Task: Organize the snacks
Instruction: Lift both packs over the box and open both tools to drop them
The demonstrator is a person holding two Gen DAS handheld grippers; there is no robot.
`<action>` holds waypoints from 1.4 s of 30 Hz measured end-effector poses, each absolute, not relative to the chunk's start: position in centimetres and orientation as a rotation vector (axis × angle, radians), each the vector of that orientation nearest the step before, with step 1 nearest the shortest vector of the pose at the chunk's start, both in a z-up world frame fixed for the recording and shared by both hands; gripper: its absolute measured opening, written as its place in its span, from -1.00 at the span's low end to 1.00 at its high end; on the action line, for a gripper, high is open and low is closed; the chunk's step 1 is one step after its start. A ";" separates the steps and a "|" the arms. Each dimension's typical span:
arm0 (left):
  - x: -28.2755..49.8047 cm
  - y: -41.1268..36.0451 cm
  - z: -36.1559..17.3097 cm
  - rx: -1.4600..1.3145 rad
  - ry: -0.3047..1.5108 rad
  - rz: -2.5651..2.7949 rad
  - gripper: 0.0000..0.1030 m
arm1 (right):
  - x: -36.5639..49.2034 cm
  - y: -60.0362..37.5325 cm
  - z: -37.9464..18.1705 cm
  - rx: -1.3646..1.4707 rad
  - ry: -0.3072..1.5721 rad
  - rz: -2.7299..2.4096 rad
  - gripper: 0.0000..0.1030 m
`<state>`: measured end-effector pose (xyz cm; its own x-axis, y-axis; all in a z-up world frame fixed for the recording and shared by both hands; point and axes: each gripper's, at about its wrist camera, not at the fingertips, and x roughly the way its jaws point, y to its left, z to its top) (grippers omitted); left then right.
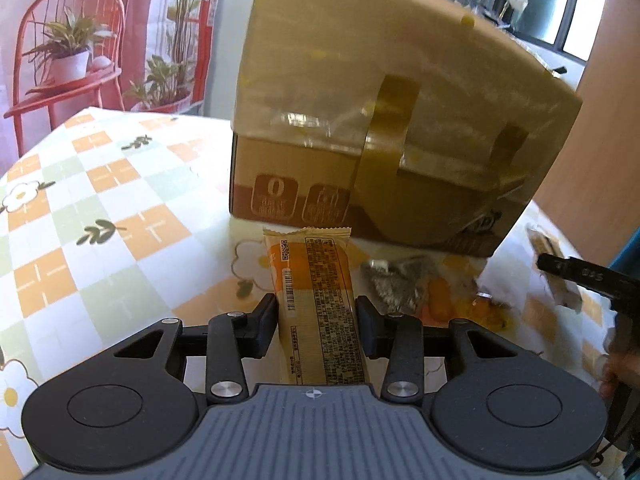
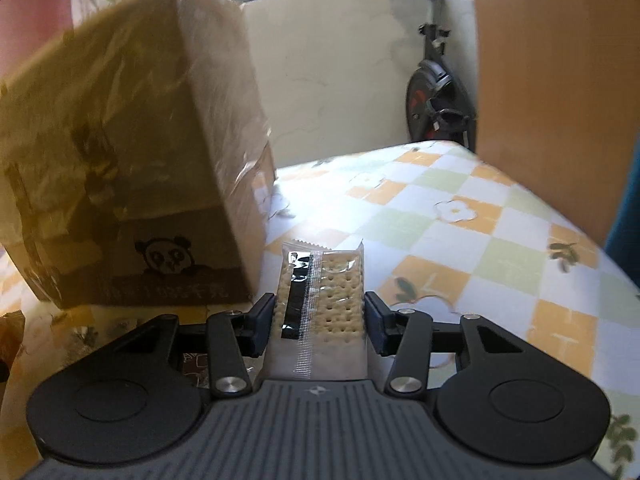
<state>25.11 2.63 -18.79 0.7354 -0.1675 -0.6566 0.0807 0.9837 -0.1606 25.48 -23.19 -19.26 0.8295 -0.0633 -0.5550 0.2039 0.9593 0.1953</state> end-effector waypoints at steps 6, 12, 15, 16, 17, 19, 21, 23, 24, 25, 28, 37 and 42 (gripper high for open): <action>24.7 2.7 -15.8 -0.094 0.628 -0.187 -0.15 | 22.4 -23.6 -15.4 0.297 0.477 -0.157 -0.04; 25.0 3.2 -10.1 -0.066 0.478 -0.256 -0.15 | 21.8 -22.8 -10.3 0.248 0.360 -0.128 -0.04; 26.0 3.4 -6.6 -0.068 0.391 -0.280 -0.15 | 22.3 -22.2 -7.3 0.243 0.279 -0.101 -0.04; 26.6 3.0 -5.8 -0.067 0.371 -0.288 -0.15 | 22.6 -21.8 -6.1 0.233 0.250 -0.086 -0.04; 27.1 2.7 -4.9 -0.069 0.357 -0.293 -0.15 | 22.9 -21.5 -5.1 0.225 0.227 -0.070 -0.04; 28.6 2.6 -3.2 -0.085 0.339 -0.304 -0.14 | 23.9 -20.8 -3.3 0.208 0.189 -0.033 -0.04; 30.3 2.4 -2.0 -0.100 0.341 -0.316 -0.14 | 25.0 -20.1 -2.0 0.195 0.166 0.003 -0.04; 32.3 2.1 -1.5 -0.102 0.358 -0.327 -0.14 | 26.8 -19.3 -1.0 0.181 0.153 0.041 -0.04; 33.3 2.0 -1.4 -0.100 0.366 -0.323 -0.14 | 27.6 -18.9 -0.6 0.174 0.153 0.057 -0.04; 34.2 1.9 -1.4 -0.099 0.377 -0.320 -0.14 | 28.7 -18.4 -0.2 0.170 0.154 0.082 -0.04; 37.0 2.2 -1.7 -0.121 0.418 -0.309 -0.14 | 32.1 -16.7 0.4 0.162 0.167 0.137 -0.04; 39.5 4.3 -2.9 -0.113 0.450 -0.280 -0.16 | 37.7 -12.7 -1.2 0.148 0.246 0.222 -0.04; 40.2 4.4 -2.8 -0.111 0.444 -0.291 -0.16 | 38.3 -12.0 -2.4 0.139 0.280 0.238 -0.04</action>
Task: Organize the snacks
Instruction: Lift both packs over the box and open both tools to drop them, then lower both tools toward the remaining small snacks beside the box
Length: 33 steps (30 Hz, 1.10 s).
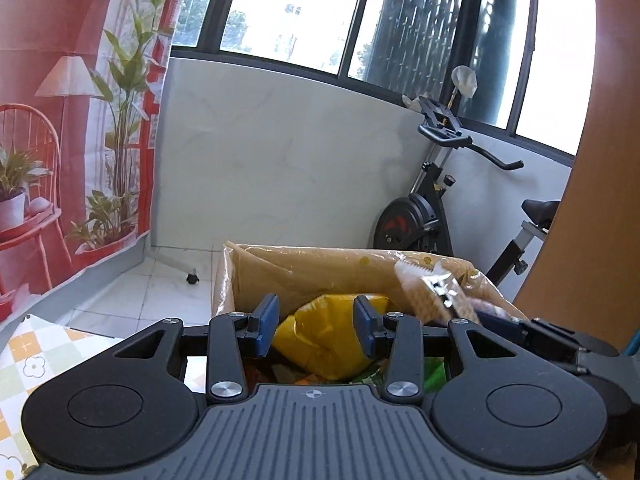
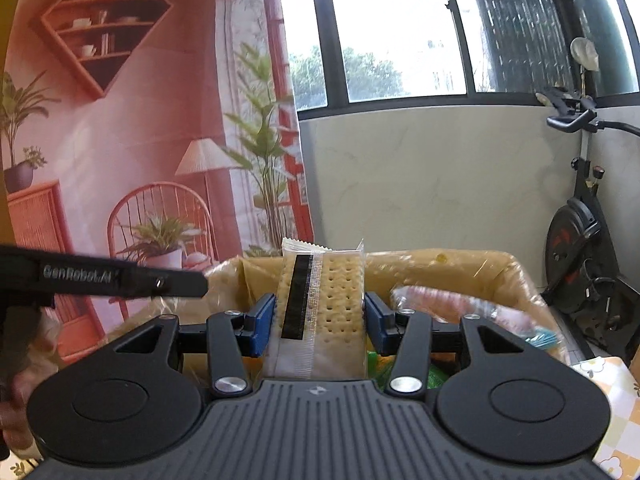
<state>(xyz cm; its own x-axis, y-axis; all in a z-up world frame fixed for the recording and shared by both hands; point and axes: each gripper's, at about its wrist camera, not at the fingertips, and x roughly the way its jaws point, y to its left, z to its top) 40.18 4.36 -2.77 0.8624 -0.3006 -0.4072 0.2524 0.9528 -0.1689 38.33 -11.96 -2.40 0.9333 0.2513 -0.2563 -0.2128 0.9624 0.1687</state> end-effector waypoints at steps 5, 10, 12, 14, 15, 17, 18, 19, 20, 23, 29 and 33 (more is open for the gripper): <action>40.1 4.9 -2.9 -0.132 0.447 -0.282 -0.15 | 38.4 -11.5 -2.9 0.121 0.304 0.254 0.01; 39.5 5.2 -2.8 -0.134 0.455 -0.267 -0.14 | 37.7 -10.9 -2.6 0.087 0.295 0.260 0.21; 39.1 5.3 -2.6 -0.130 0.455 -0.262 -0.14 | 37.2 -10.9 -2.4 0.085 0.288 0.260 0.21; 38.5 5.3 -2.4 -0.128 0.453 -0.260 -0.14 | 36.7 -10.9 -2.2 0.080 0.282 0.258 0.21; 38.2 5.3 -2.3 -0.126 0.452 -0.260 -0.14 | 36.3 -10.9 -2.1 0.078 0.279 0.254 0.21; 37.7 5.4 -2.2 -0.122 0.453 -0.259 -0.13 | 35.7 -11.1 -2.0 0.083 0.275 0.244 0.21; 37.3 5.4 -2.2 -0.120 0.454 -0.258 -0.13 | 35.3 -11.2 -1.9 0.088 0.275 0.239 0.21; 37.0 5.4 -2.2 -0.120 0.458 -0.260 -0.13 | 35.0 -11.4 -1.9 0.094 0.276 0.233 0.21; 36.6 5.4 -2.2 -0.119 0.461 -0.261 -0.13 | 34.6 -11.5 -1.9 0.097 0.278 0.227 0.21; 35.4 5.6 -2.4 -0.118 0.467 -0.264 -0.13 | 33.4 -12.0 -2.0 0.103 0.281 0.203 0.21; 33.0 5.5 -3.2 -0.122 0.477 -0.267 -0.12 | 30.7 -13.5 -2.8 0.131 0.291 0.151 0.21; 31.8 5.1 -4.2 -0.120 0.494 -0.277 -0.06 | 28.9 -14.7 -3.6 0.153 0.293 0.112 0.21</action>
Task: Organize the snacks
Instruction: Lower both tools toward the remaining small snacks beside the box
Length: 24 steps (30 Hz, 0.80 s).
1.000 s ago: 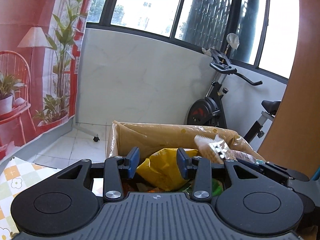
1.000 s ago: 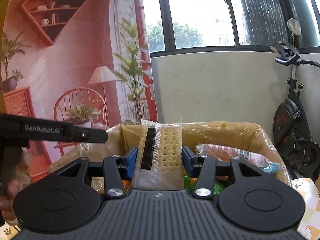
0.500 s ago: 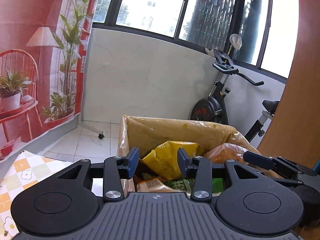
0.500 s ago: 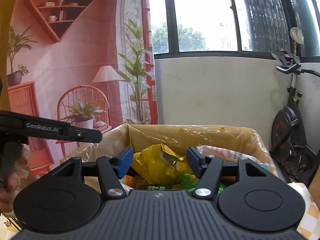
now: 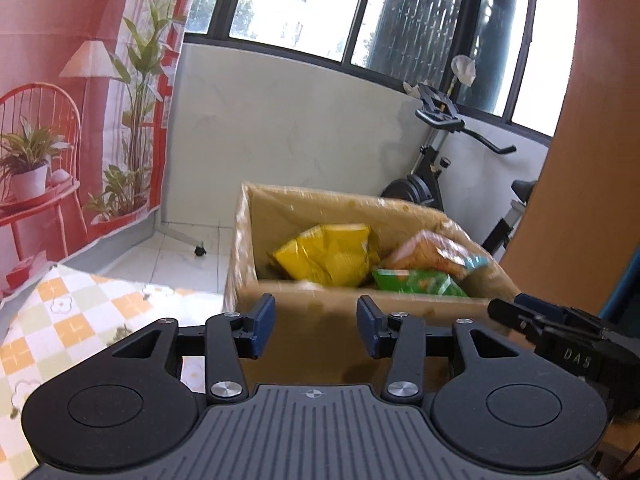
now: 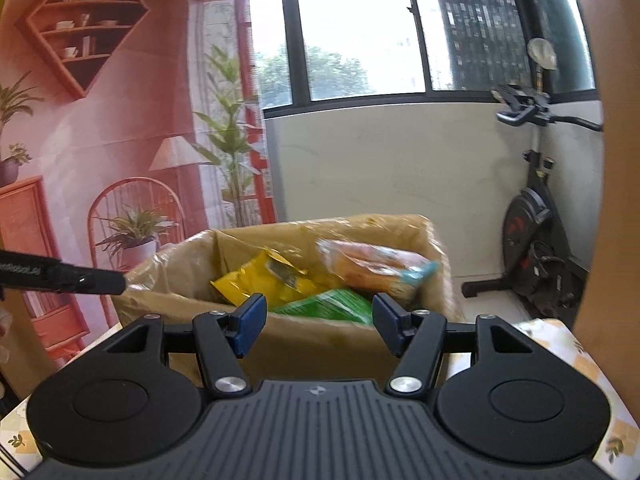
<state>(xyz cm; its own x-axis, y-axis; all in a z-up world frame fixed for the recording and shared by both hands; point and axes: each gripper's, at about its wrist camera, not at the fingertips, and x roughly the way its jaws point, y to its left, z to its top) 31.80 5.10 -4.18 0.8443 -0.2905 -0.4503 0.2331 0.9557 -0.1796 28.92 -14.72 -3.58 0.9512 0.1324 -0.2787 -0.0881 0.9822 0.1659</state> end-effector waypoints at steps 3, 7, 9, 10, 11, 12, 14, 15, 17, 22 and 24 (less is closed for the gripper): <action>31.0 4.7 -5.4 -0.117 0.522 -0.294 -0.06 | 27.5 -15.8 -4.4 0.169 0.297 0.085 0.21; 30.0 4.3 -7.1 -0.128 0.548 -0.311 -0.06 | 26.0 -16.9 -5.7 0.183 0.314 0.055 0.21; 29.6 4.2 -7.7 -0.126 0.555 -0.316 -0.06 | 25.3 -17.3 -6.3 0.182 0.324 0.045 0.21; 29.4 4.2 -8.0 -0.123 0.558 -0.318 -0.06 | 24.9 -17.5 -6.7 0.184 0.329 0.040 0.21; 29.4 4.2 -8.3 -0.122 0.561 -0.321 -0.06 | 24.7 -17.7 -7.1 0.186 0.336 0.036 0.21; 29.3 4.1 -8.6 -0.122 0.565 -0.323 -0.06 | 24.4 -18.0 -7.5 0.189 0.344 0.033 0.21; 29.2 3.8 -9.4 -0.120 0.580 -0.320 -0.06 | 24.1 -18.3 -8.4 0.191 0.370 0.024 0.21; 29.1 3.7 -9.9 -0.122 0.591 -0.321 -0.06 | 24.0 -18.5 -9.0 0.190 0.384 0.017 0.21; 29.2 3.5 -10.9 -0.128 0.616 -0.321 -0.06 | 23.8 -18.7 -10.1 0.189 0.411 0.015 0.21; 29.4 3.5 -12.9 -0.141 0.670 -0.321 -0.06 | 23.5 -18.6 -12.8 0.165 0.490 0.033 0.21; 29.4 3.6 -13.6 -0.146 0.688 -0.319 -0.06 | 23.4 -18.3 -13.9 0.157 0.525 0.047 0.21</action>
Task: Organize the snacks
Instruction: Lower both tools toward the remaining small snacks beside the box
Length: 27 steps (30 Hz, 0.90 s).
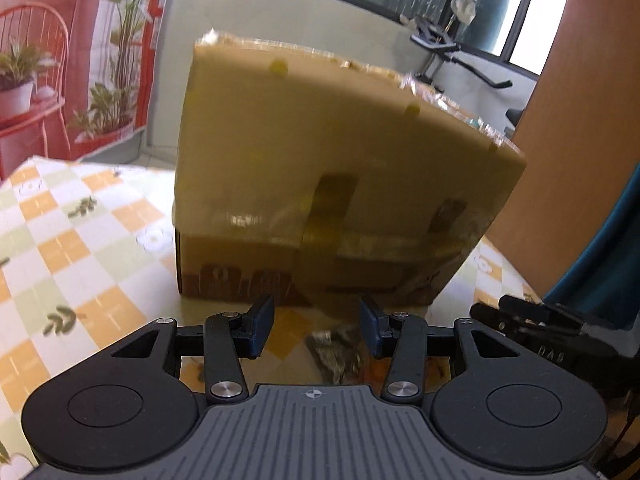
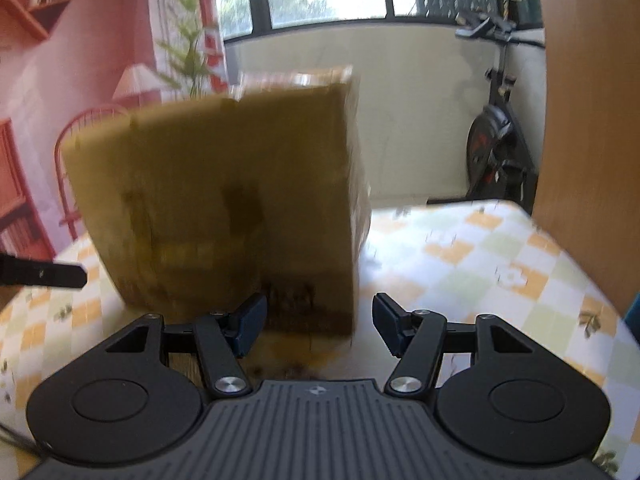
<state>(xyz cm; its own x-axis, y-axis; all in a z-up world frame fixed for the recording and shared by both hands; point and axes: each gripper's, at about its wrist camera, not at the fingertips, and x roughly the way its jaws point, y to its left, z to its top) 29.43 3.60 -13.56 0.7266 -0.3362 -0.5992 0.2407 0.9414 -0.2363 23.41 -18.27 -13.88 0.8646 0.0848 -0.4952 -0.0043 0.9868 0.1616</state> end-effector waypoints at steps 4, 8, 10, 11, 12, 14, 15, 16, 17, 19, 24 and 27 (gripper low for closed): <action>29.1 3.8 -14.9 -0.155 0.727 -0.308 -0.06 | 23.0 -17.8 -16.0 0.162 0.586 0.054 0.21; 28.9 4.3 -16.0 -0.168 0.760 -0.295 -0.06 | 22.9 -17.4 -17.6 0.183 0.647 0.054 0.21; 28.8 4.3 -16.4 -0.172 0.772 -0.291 -0.06 | 22.8 -17.0 -18.2 0.188 0.674 0.066 0.21; 28.7 4.4 -16.6 -0.173 0.778 -0.290 -0.06 | 22.8 -16.7 -18.4 0.186 0.684 0.073 0.21; 28.6 4.4 -16.7 -0.174 0.783 -0.289 -0.06 | 22.8 -16.5 -18.6 0.184 0.692 0.080 0.24; 28.6 4.3 -16.9 -0.175 0.792 -0.287 -0.06 | 22.9 -15.9 -19.0 0.182 0.711 0.102 0.29; 28.5 4.3 -17.0 -0.176 0.796 -0.287 -0.06 | 23.0 -15.7 -19.1 0.181 0.715 0.109 0.30; 28.5 4.4 -17.0 -0.176 0.800 -0.287 -0.06 | 23.2 -15.5 -19.2 0.177 0.720 0.119 0.31; 28.4 4.2 -17.2 -0.177 0.803 -0.285 -0.06 | 23.3 -15.2 -19.3 0.169 0.725 0.125 0.33; 28.4 4.2 -17.3 -0.179 0.809 -0.284 -0.06 | 23.7 -14.7 -19.4 0.150 0.737 0.140 0.36; 28.5 4.3 -17.4 -0.181 0.815 -0.279 -0.06 | 25.1 -14.3 -19.7 0.091 0.739 0.163 0.35; 28.7 4.2 -17.6 -0.181 0.820 -0.278 -0.06 | 25.1 -14.3 -20.0 0.078 0.728 0.169 0.20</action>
